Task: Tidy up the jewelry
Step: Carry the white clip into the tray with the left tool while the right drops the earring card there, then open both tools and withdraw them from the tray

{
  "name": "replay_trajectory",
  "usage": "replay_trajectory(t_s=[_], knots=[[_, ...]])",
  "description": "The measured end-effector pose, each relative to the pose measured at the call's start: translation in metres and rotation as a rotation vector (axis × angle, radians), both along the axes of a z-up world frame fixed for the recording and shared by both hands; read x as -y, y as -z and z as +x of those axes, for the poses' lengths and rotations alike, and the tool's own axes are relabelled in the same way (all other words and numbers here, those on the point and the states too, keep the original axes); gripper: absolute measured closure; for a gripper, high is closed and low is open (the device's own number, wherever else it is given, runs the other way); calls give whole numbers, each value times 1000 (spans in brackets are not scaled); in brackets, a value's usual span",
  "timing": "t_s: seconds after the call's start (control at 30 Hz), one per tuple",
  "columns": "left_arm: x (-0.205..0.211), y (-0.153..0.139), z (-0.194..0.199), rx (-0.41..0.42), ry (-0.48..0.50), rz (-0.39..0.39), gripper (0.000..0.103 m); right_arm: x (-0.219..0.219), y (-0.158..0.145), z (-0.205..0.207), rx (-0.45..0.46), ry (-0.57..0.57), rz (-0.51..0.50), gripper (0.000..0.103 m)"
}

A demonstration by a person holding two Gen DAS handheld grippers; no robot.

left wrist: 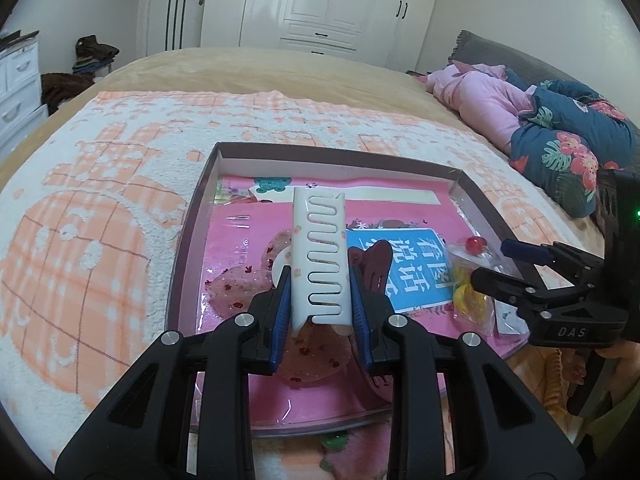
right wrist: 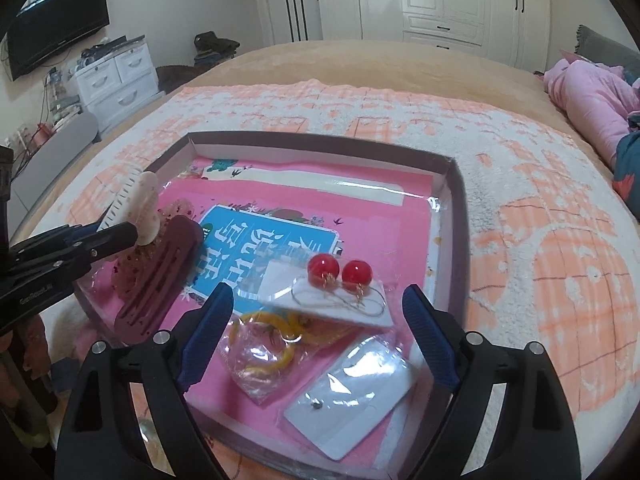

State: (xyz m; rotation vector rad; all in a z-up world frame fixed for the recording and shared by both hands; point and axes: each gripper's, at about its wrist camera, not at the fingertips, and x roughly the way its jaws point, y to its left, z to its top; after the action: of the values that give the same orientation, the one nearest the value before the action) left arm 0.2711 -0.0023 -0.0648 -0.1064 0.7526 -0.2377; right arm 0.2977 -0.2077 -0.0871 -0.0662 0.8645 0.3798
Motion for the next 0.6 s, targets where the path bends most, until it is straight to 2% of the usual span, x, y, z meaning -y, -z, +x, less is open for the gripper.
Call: replay_trajectory(t_s=[0.2, 0.27, 0.33, 0.47, 0.6], knots=[[2, -4, -2, 12, 11, -6, 82, 15, -9, -11, 10, 33, 48, 17], [2, -5, -3, 15, 11, -8, 78, 18, -12, -15, 18, 39, 48, 16], [1, -7, -5, 23, 9, -12, 70, 20, -15, -19, 30, 41, 43, 16], [2, -13, -9, 41, 8, -13, 68, 21, -21, -26, 49, 42, 40, 14], [1, -20, -14, 57, 4, -19, 55, 23, -28, -34, 69, 47, 51, 13]])
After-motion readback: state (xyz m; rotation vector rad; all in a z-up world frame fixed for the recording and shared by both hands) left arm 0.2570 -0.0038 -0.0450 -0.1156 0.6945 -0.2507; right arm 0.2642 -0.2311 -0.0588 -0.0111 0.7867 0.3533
